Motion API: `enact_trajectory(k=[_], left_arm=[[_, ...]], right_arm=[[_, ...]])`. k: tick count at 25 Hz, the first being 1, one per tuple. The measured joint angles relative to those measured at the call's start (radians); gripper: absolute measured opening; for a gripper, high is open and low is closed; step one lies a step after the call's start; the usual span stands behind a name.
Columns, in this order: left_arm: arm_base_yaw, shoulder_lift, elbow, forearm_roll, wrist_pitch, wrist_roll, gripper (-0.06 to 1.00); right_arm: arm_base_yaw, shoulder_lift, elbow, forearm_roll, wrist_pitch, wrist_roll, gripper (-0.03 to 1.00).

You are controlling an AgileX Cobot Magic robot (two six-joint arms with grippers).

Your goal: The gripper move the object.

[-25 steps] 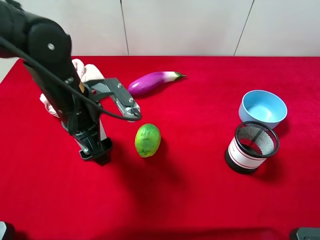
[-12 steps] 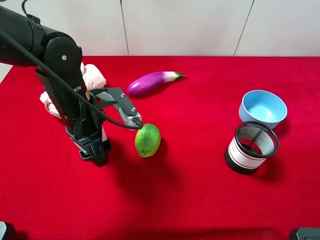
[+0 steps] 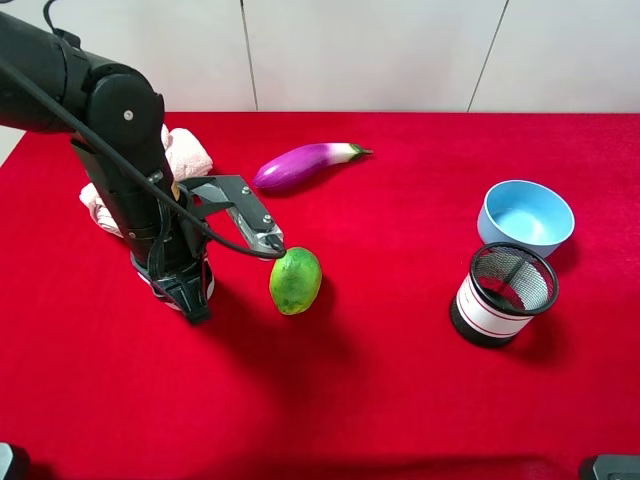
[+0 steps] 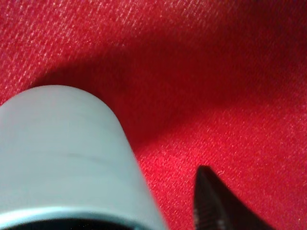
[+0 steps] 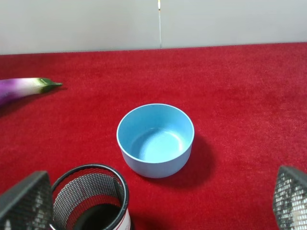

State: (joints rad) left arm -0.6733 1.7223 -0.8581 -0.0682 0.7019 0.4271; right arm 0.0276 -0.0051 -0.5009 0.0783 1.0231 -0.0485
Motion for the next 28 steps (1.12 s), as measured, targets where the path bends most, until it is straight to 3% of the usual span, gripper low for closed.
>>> enact_trajectory(k=[6, 16, 28], left_arm=[[0.0, -0.001, -0.007, 0.034, -0.007, 0.0, 0.04], [0.0, -0.003, -0.021, 0.045, 0.009, 0.0, 0.02], [0.0, -0.001, -0.251, 0.068, 0.265, 0.0, 0.02]], right_arm=[[0.0, 0.0, 0.0, 0.0, 0.0, 0.0, 0.69], [0.0, 0.0, 0.0, 0.0, 0.0, 0.0, 0.69], [0.0, 0.0, 0.0, 0.0, 0.0, 0.0, 0.69]])
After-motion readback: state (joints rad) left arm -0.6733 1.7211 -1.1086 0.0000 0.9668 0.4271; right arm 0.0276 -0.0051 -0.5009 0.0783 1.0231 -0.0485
